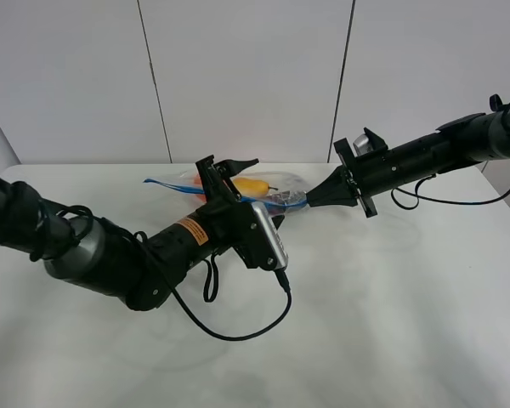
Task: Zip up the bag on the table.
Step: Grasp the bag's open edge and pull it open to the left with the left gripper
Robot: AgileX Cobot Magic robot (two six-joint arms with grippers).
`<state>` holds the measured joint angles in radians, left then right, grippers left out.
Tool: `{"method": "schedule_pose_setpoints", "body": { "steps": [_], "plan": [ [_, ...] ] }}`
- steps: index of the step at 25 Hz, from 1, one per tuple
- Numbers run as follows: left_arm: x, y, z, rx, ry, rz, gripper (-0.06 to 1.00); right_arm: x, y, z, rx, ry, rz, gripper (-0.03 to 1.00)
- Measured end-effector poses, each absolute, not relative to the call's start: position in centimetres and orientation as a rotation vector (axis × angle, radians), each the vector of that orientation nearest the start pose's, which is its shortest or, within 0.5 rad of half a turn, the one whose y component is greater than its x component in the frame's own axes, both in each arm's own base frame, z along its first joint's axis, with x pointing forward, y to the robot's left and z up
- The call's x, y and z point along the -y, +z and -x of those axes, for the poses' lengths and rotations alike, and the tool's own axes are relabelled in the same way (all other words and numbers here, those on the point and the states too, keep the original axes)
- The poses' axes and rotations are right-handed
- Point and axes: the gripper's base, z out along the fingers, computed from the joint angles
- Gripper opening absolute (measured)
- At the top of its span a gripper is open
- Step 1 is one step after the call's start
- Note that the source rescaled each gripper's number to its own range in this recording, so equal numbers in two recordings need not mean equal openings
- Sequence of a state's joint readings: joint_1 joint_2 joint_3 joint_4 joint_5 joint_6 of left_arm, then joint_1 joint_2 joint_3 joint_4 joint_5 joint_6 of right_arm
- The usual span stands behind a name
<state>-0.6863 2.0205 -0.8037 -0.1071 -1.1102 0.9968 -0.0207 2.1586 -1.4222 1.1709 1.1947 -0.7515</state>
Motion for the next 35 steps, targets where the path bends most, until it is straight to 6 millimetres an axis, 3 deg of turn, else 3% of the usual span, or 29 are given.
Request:
{"method": "schedule_pose_setpoints", "body": {
  "steps": [6, 10, 15, 21, 28, 35],
  "plan": [
    [23.1, 12.8, -29.7, -1.138, 0.287, -1.107, 0.79, -7.0, 15.6, -41.0, -2.608, 1.469, 0.109, 0.0],
    [23.3, 11.8, -29.6, -1.131, 0.281, -1.123, 0.71, -6.9, 15.6, -41.0, -2.609, 1.469, 0.108, 0.0],
    [23.9, 11.3, -29.9, -1.095, 0.264, -1.143, 0.69, -6.9, 15.6, -41.0, -2.609, 1.469, 0.108, 0.0],
    [24.8, 12.3, -30.9, -1.062, 0.266, -1.107, 0.66, -6.9, 15.6, -41.0, -2.61, 1.469, 0.109, 0.0],
    [24.9, 11.5, -31.1, -1.126, 0.255, -1.175, 0.65, -6.9, 15.6, -41.0, -2.61, 1.469, 0.109, 0.0],
    [23.2, 10.0, -32.3, -1.193, 0.292, -1.19, 0.65, -6.9, 15.6, -41.0, -2.61, 1.469, 0.109, 0.0]
  ]
}}
